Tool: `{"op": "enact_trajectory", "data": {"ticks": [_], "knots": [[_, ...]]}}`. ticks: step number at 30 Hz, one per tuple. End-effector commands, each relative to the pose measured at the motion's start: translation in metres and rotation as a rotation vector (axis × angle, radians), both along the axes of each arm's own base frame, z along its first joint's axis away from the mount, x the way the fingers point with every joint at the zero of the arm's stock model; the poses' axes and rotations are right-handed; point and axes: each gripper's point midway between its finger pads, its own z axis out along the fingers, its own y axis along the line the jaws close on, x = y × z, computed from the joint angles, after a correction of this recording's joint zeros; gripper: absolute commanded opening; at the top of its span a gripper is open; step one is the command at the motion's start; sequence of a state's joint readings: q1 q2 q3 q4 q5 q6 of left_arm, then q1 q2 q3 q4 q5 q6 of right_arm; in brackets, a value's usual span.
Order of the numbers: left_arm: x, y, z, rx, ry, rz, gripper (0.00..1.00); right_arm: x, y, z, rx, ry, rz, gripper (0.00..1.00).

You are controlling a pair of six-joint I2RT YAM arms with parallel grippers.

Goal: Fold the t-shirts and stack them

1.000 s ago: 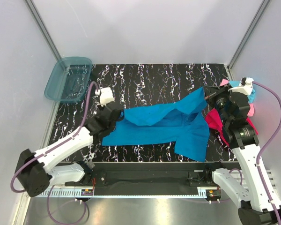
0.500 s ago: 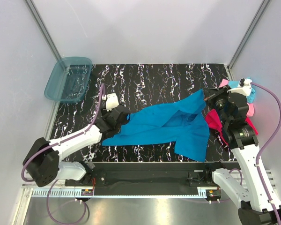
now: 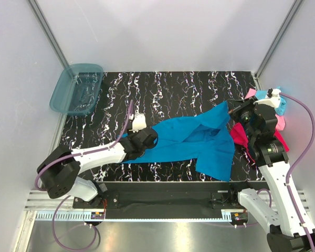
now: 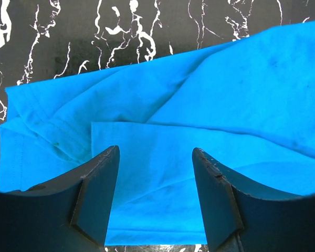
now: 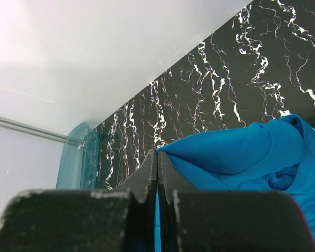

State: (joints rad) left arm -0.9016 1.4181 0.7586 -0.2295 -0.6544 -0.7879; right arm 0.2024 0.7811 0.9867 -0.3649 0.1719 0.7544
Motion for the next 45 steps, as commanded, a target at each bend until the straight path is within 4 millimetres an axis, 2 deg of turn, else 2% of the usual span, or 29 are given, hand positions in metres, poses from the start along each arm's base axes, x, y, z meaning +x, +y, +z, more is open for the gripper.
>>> {"op": "enact_trajectory", "data": {"ticks": [1, 8, 13, 16, 23, 39, 45], "knots": [[0.009, -0.003, 0.012, -0.037, -0.052, 0.025, 0.62, 0.002, -0.004, 0.013, -0.016, -0.05, -0.015, 0.0], [0.016, 0.026, 0.015, -0.07, -0.062, 0.075, 0.62, 0.006, -0.003, 0.003, -0.019, -0.028, -0.012, 0.0], [0.012, 0.033, 0.007, -0.091, -0.048, 0.076, 0.61, 0.008, -0.002, -0.002, -0.014, -0.02, -0.01, 0.0], [0.009, 0.032, -0.004, -0.104, -0.026, 0.07, 0.61, 0.007, -0.002, -0.002, -0.013, -0.02, -0.011, 0.0], [0.006, 0.025, -0.015, -0.136, 0.002, 0.056, 0.61, 0.007, -0.003, -0.003, -0.014, -0.019, -0.019, 0.0], [0.007, 0.021, -0.02, -0.15, 0.008, 0.047, 0.59, 0.006, -0.004, -0.004, -0.01, -0.019, -0.023, 0.0], [0.007, 0.022, -0.022, -0.141, 0.01, 0.048, 0.54, 0.006, -0.004, -0.006, -0.009, -0.016, -0.024, 0.0]]}}
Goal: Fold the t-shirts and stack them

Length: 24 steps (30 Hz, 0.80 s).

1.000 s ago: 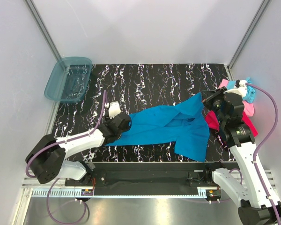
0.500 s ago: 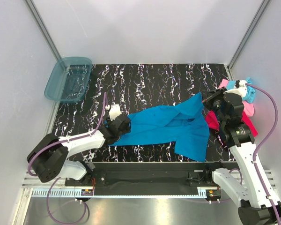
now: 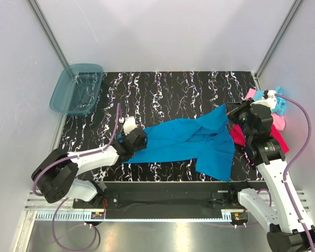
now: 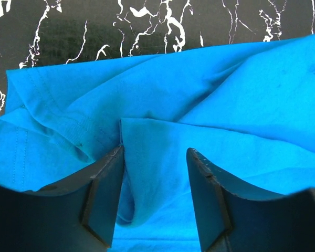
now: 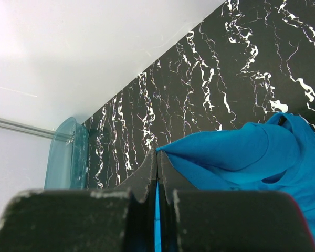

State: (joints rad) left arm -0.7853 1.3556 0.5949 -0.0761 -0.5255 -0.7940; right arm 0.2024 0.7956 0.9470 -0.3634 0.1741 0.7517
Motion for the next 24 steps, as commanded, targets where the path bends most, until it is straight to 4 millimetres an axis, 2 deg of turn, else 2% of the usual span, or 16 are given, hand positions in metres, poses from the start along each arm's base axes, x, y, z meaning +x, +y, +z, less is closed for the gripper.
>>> {"op": "enact_trajectory", "data": {"ticks": [1, 4, 5, 7, 8, 14, 17, 23, 24], "knots": [[0.008, -0.004, 0.004, -0.032, -0.031, 0.015, 0.52, 0.001, -0.005, 0.016, 0.004, -0.067, -0.022, 0.0], [0.007, -0.004, 0.004, -0.032, -0.03, 0.014, 0.43, -0.001, -0.006, 0.017, 0.001, -0.07, -0.025, 0.0], [0.008, -0.005, 0.005, -0.036, -0.033, 0.014, 0.32, -0.001, -0.006, 0.017, 0.001, -0.072, -0.025, 0.0], [0.008, -0.004, 0.007, -0.035, -0.037, 0.012, 0.16, -0.001, -0.006, 0.017, 0.001, -0.073, -0.026, 0.0], [0.008, -0.004, 0.007, -0.033, -0.039, 0.014, 0.01, -0.001, -0.006, 0.016, 0.002, -0.072, -0.027, 0.0], [0.009, 0.0, 0.022, -0.02, -0.068, 0.025, 0.0, 0.0, -0.005, 0.013, 0.006, -0.063, -0.021, 0.0], [0.008, 0.003, 0.039, 0.003, -0.108, 0.031, 0.0, 0.0, -0.004, 0.011, 0.003, -0.061, -0.016, 0.0], [-0.001, 0.004, 0.098, 0.013, -0.22, 0.029, 0.0, -0.003, -0.005, 0.018, 0.01, -0.081, -0.023, 0.0], [-0.004, 0.006, 0.116, -0.002, -0.247, 0.028, 0.0, -0.003, -0.005, 0.021, 0.011, -0.085, -0.021, 0.0]]}}
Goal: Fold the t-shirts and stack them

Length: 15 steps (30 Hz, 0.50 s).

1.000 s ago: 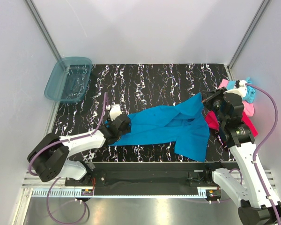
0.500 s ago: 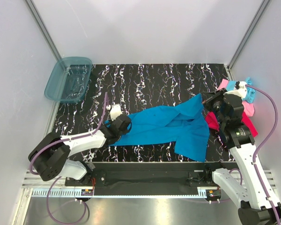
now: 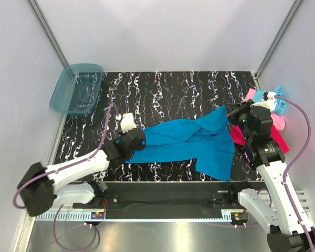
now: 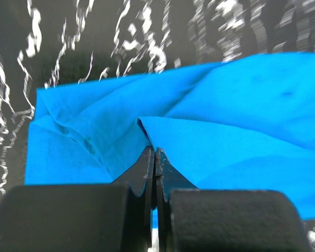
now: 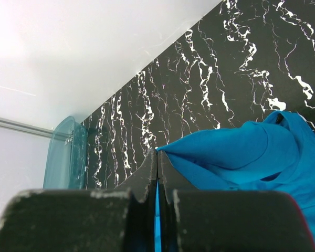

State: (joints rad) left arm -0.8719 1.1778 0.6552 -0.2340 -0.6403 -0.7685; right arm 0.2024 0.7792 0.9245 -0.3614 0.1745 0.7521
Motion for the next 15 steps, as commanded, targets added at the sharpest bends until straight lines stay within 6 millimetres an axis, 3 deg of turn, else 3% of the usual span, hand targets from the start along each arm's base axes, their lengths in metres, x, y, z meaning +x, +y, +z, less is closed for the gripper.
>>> {"op": "enact_trajectory", "data": {"ticks": [1, 4, 7, 11, 15], "knots": [[0.003, 0.007, 0.067, -0.025, -0.152, 0.043, 0.0, -0.003, -0.005, 0.029, 0.013, -0.097, -0.021, 0.0], [-0.008, 0.018, 0.114, -0.067, -0.234, 0.041, 0.0, -0.013, -0.004, 0.046, 0.036, -0.136, -0.008, 0.0], [-0.016, 0.026, 0.143, -0.094, -0.286, 0.043, 0.0, -0.021, -0.004, 0.055, 0.04, -0.157, 0.0, 0.0], [-0.03, 0.045, 0.2, -0.178, -0.389, 0.038, 0.0, -0.033, -0.005, 0.075, 0.041, -0.21, 0.015, 0.0], [-0.041, 0.061, 0.24, -0.208, -0.463, 0.01, 0.0, -0.05, -0.005, 0.107, 0.049, -0.294, 0.033, 0.0]]}}
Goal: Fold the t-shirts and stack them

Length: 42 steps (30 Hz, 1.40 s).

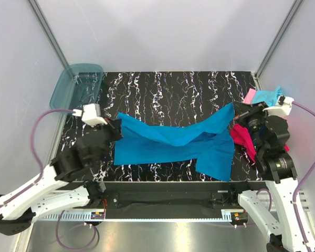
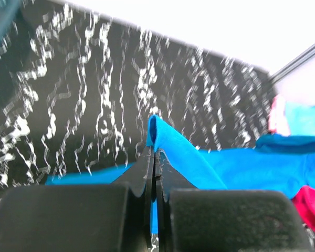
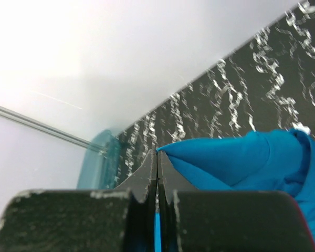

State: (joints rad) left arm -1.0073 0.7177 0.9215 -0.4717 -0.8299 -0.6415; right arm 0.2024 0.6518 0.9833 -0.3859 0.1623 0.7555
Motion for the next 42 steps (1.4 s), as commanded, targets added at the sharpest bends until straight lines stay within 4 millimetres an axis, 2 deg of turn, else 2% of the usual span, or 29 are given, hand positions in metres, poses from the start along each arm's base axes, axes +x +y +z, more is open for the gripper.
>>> {"op": "enact_trajectory", "data": {"ticks": [1, 2, 4, 5, 7, 8, 9, 10, 11, 12, 13, 14, 15, 17, 18, 19, 21, 23, 24, 28, 30, 33, 34, 36, 37, 39, 40, 41, 42], "knots": [[-0.007, 0.025, 0.046, -0.001, -0.095, 0.027, 0.0, -0.02, -0.001, 0.058, 0.01, -0.153, 0.022, 0.0], [-0.011, 0.031, 0.061, -0.027, -0.123, 0.023, 0.0, -0.022, 0.0, 0.064, 0.009, -0.164, 0.031, 0.0], [-0.016, 0.034, 0.079, -0.024, -0.164, -0.011, 0.0, -0.029, 0.0, 0.086, 0.006, -0.213, 0.038, 0.0], [-0.02, 0.038, 0.098, -0.052, -0.198, -0.02, 0.0, -0.032, 0.002, 0.094, 0.001, -0.234, 0.054, 0.0], [-0.025, 0.04, 0.116, -0.047, -0.234, -0.058, 0.0, -0.039, 0.003, 0.12, -0.006, -0.29, 0.064, 0.0], [-0.029, 0.045, 0.133, -0.072, -0.263, -0.065, 0.0, -0.043, 0.005, 0.129, -0.006, -0.309, 0.078, 0.0], [-0.032, 0.046, 0.143, -0.073, -0.281, -0.079, 0.0, -0.05, 0.005, 0.148, -0.011, -0.349, 0.085, 0.0], [-0.036, 0.044, 0.152, -0.083, -0.299, -0.112, 0.0, -0.054, 0.005, 0.157, -0.012, -0.371, 0.091, 0.0], [-0.042, 0.05, 0.172, -0.115, -0.332, -0.121, 0.0, -0.059, 0.006, 0.167, -0.015, -0.392, 0.103, 0.0], [-0.045, 0.051, 0.181, -0.113, -0.351, -0.138, 0.0, -0.071, 0.004, 0.188, -0.021, -0.445, 0.104, 0.0], [-0.05, 0.049, 0.191, -0.121, -0.374, -0.175, 0.0, -0.077, 0.003, 0.197, -0.028, -0.469, 0.104, 0.0], [-0.056, 0.052, 0.211, -0.147, -0.406, -0.194, 0.0, -0.084, 0.004, 0.206, -0.033, -0.494, 0.117, 0.0], [-0.06, 0.054, 0.219, -0.148, -0.427, -0.213, 0.0, -0.099, 0.002, 0.225, -0.044, -0.547, 0.117, 0.0], [-0.073, 0.054, 0.242, -0.174, -0.474, -0.279, 0.0, -0.114, 0.0, 0.242, -0.056, -0.601, 0.12, 0.0], [-0.079, 0.054, 0.249, -0.178, -0.491, -0.305, 0.0, -0.132, 0.001, 0.256, -0.072, -0.653, 0.139, 0.0], [-0.089, 0.054, 0.26, -0.195, -0.52, -0.357, 0.0, -0.142, 0.001, 0.263, -0.074, -0.679, 0.143, 0.0], [-0.098, 0.05, 0.266, -0.199, -0.539, -0.413, 0.0, -0.166, -0.001, 0.279, -0.084, -0.742, 0.155, 0.0], [-0.108, 0.043, 0.267, -0.208, -0.553, -0.485, 0.0, -0.181, -0.002, 0.283, -0.086, -0.762, 0.165, 0.0], [-0.117, 0.037, 0.258, -0.216, -0.552, -0.542, 0.0, -0.205, -0.004, 0.29, -0.089, -0.79, 0.179, 0.0], [-0.118, 0.039, 0.253, -0.205, -0.56, -0.544, 0.0, -0.218, -0.003, 0.294, -0.092, -0.803, 0.192, 0.0], [-0.119, 0.04, 0.254, -0.202, -0.574, -0.546, 0.0, -0.231, -0.005, 0.304, -0.095, -0.84, 0.194, 0.0], [-0.118, 0.046, 0.261, -0.201, -0.6, -0.52, 0.0, -0.224, -0.004, 0.316, -0.108, -0.847, 0.189, 0.0], [-0.115, 0.05, 0.264, -0.193, -0.609, -0.492, 0.0, -0.217, -0.003, 0.324, -0.119, -0.849, 0.185, 0.0], [-0.105, 0.054, 0.265, -0.177, -0.606, -0.431, 0.0, -0.202, -0.002, 0.327, -0.122, -0.827, 0.174, 0.0], [-0.09, 0.065, 0.264, -0.169, -0.592, -0.326, 0.0, -0.181, 0.0, 0.323, -0.125, -0.788, 0.167, 0.0], [-0.066, 0.06, 0.255, -0.119, -0.559, -0.221, 0.0, -0.154, -0.003, 0.315, -0.113, -0.737, 0.124, 0.0], [-0.051, 0.069, 0.246, -0.072, -0.53, -0.117, 0.0, -0.126, -0.001, 0.299, -0.109, -0.679, 0.111, 0.0], [-0.042, 0.068, 0.241, -0.038, -0.516, -0.07, 0.0, -0.111, 0.001, 0.289, -0.109, -0.646, 0.111, 0.0], [-0.027, 0.057, 0.231, -0.001, -0.501, -0.028, 0.0, -0.096, -0.004, 0.28, -0.098, -0.613, 0.073, 0.0]]}}
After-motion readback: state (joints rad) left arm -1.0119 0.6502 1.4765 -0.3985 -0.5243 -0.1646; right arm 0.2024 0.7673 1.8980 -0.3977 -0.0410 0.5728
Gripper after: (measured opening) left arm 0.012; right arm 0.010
